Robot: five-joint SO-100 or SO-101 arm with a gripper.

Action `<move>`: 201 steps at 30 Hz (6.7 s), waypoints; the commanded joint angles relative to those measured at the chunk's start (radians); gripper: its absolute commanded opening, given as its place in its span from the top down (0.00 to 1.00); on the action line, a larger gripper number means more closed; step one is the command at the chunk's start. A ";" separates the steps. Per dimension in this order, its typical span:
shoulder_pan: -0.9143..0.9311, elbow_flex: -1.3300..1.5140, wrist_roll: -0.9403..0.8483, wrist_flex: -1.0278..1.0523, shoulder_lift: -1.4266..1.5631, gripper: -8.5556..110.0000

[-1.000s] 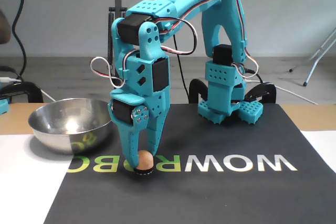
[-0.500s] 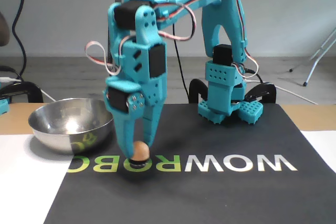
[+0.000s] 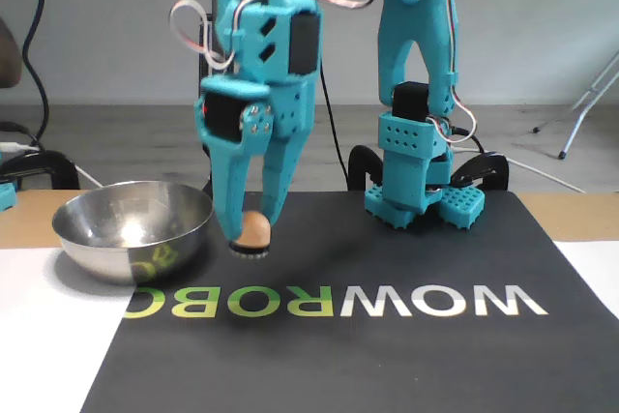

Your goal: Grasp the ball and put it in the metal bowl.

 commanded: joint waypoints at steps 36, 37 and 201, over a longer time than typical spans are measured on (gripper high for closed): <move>0.176 -0.104 0.000 -0.008 0.020 0.72; 0.187 -0.104 0.000 -0.009 0.012 0.72; 0.397 -0.359 -0.064 0.000 -0.291 0.87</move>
